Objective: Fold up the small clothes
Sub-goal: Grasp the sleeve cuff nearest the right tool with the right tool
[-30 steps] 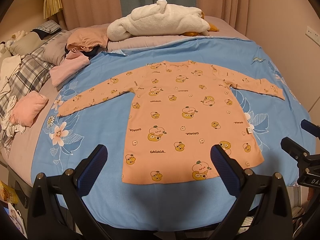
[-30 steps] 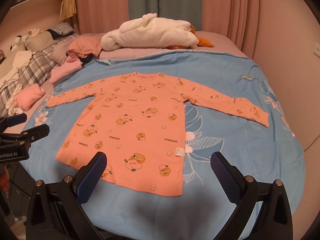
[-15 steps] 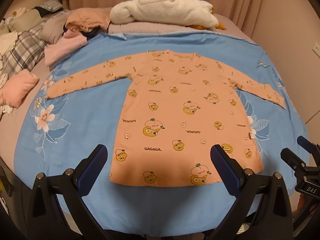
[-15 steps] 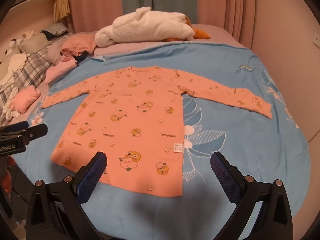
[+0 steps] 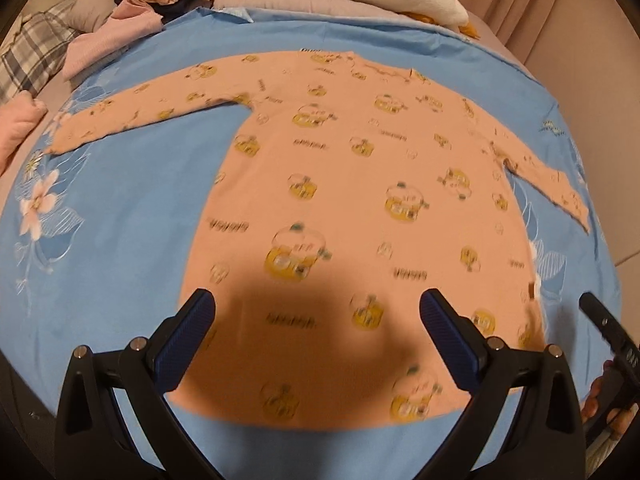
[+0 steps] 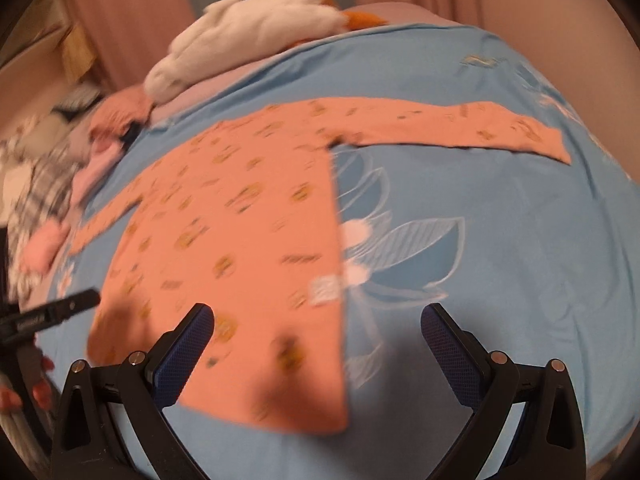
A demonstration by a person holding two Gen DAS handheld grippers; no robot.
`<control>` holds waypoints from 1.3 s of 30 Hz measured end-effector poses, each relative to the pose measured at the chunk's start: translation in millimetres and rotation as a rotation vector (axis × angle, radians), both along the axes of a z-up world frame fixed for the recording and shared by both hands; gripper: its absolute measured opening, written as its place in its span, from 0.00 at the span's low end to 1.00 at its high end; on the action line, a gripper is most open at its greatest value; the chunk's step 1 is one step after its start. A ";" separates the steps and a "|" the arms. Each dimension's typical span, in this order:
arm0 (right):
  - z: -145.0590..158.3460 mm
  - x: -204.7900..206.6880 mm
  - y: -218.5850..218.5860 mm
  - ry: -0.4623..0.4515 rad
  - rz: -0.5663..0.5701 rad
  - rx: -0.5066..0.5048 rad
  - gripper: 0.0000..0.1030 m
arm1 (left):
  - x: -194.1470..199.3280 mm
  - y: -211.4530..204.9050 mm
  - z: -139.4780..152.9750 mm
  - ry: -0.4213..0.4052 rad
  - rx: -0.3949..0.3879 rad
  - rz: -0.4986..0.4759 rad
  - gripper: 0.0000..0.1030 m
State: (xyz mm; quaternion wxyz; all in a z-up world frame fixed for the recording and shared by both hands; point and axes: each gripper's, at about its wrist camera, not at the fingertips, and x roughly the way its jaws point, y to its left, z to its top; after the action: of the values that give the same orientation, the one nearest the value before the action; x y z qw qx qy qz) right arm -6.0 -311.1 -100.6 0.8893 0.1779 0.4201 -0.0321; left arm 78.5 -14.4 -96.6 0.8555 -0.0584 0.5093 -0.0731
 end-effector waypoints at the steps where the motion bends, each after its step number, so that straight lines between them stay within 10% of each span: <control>1: -0.7 2.6 -9.7 -0.013 -0.027 0.014 0.99 | 5.3 -3.3 0.0 -0.006 -0.006 -0.009 0.99; 14: -33.3 37.7 -189.9 -0.112 -0.515 0.350 0.76 | 90.9 -73.2 11.5 -0.072 -0.063 -0.135 0.99; 23: -60.0 57.6 -234.2 -0.172 -0.648 0.499 0.62 | 129.4 -104.3 4.4 -0.068 -0.083 -0.157 0.99; 27: -56.7 70.9 -235.1 -0.175 -0.651 0.464 0.57 | 135.7 -105.2 -3.2 -0.051 -0.083 -0.153 0.99; 31: -65.1 83.2 -248.5 -0.152 -0.696 0.450 0.11 | 139.3 -100.5 -11.1 -0.031 -0.075 -0.145 0.99; 39: -10.9 92.9 -216.8 -0.206 -0.581 0.227 0.06 | 148.8 -65.9 -9.1 -0.037 -0.115 -0.071 0.99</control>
State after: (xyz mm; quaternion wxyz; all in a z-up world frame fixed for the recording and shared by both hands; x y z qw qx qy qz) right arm 87.0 -527.8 -111.4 0.8552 0.3907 0.2605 -0.2192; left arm 227.2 -80.3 -105.7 0.8569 -0.0877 0.4900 -0.1338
